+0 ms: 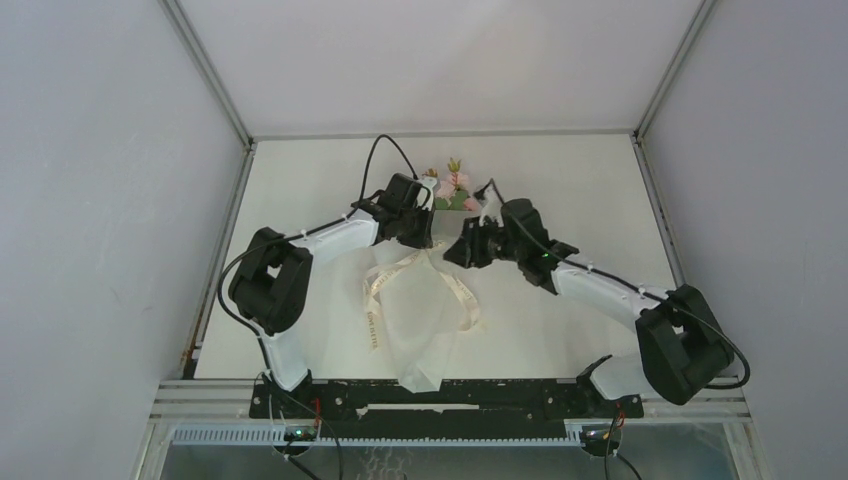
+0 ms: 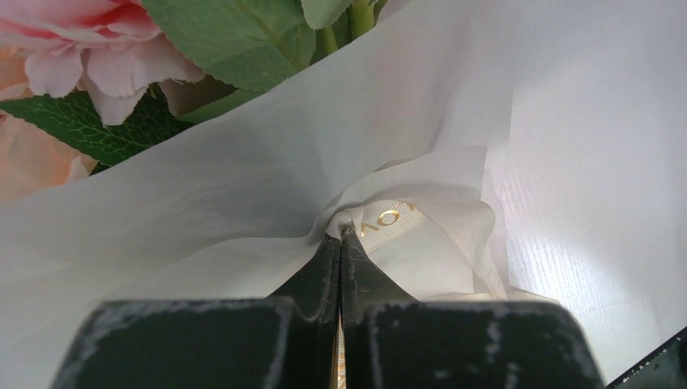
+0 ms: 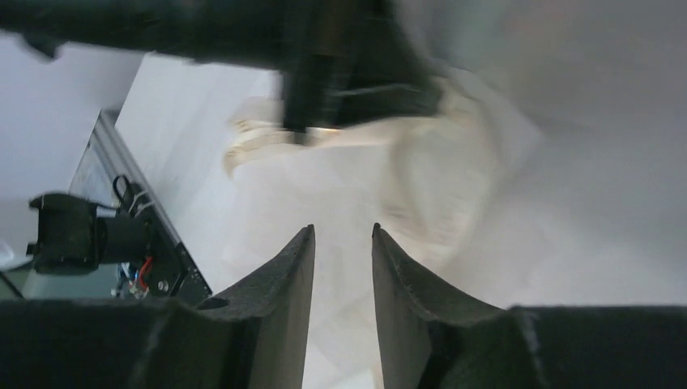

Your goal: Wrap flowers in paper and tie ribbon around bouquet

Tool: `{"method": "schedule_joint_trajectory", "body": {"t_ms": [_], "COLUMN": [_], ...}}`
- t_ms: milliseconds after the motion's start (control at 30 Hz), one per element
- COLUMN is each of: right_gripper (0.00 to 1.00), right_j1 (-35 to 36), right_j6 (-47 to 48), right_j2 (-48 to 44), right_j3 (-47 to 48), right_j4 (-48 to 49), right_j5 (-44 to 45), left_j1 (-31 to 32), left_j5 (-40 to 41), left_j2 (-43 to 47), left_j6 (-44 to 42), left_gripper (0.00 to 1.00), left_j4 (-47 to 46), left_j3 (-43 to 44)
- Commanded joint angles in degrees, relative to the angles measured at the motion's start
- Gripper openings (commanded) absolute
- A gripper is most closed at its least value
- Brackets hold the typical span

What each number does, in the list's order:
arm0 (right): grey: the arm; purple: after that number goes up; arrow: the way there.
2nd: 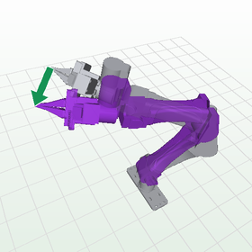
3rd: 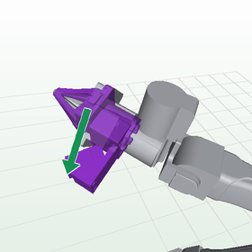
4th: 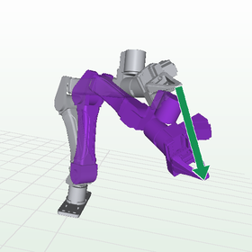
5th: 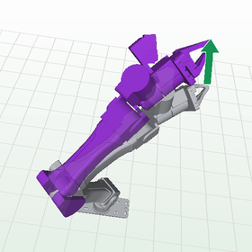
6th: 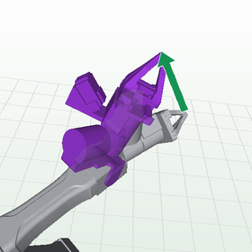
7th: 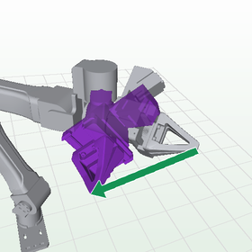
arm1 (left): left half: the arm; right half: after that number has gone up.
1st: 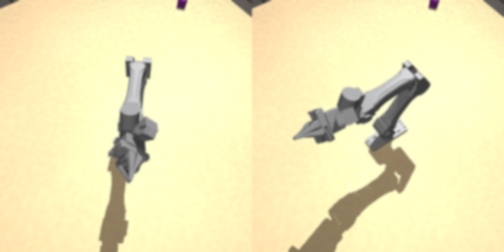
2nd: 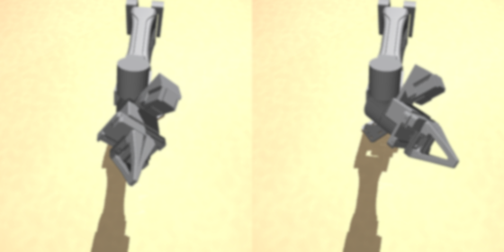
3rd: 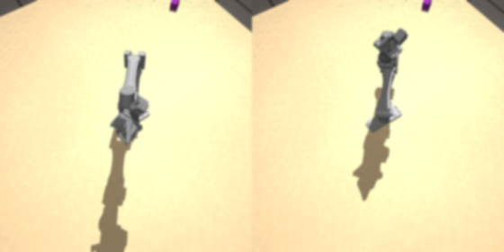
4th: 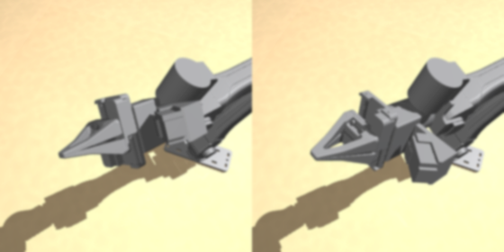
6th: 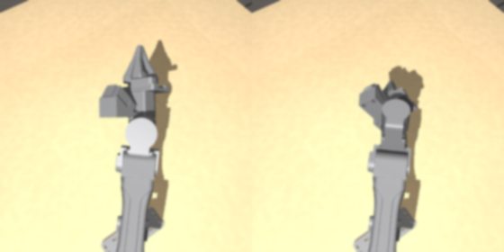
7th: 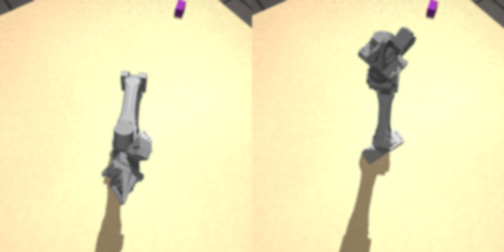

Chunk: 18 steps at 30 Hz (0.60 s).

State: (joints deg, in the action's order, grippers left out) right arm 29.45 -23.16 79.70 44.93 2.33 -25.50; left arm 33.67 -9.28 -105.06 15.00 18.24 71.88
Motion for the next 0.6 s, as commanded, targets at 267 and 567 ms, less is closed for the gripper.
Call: {"method": "schedule_joint_trajectory", "body": {"t_ms": [267, 567], "right_gripper": [0.51, 0.41], "right_j1": [9.9, 10.4], "right_j6": [4.0, 4.2], "right_j2": [11.1, 16.3], "right_j3": [1.5, 1.5], "right_j4": [11.4, 12.9], "right_j5": [11.1, 12.0], "left_j1": [-0.3, -0.3], "left_j5": [-0.8, -1.0], "left_j2": [1.4, 1.7], "left_j6": [0.3, 0.0], "left_gripper": [0.00, 0.00], "left_j4": [-2.0, -1.5], "left_j3": [-1.7, -1.3]}}
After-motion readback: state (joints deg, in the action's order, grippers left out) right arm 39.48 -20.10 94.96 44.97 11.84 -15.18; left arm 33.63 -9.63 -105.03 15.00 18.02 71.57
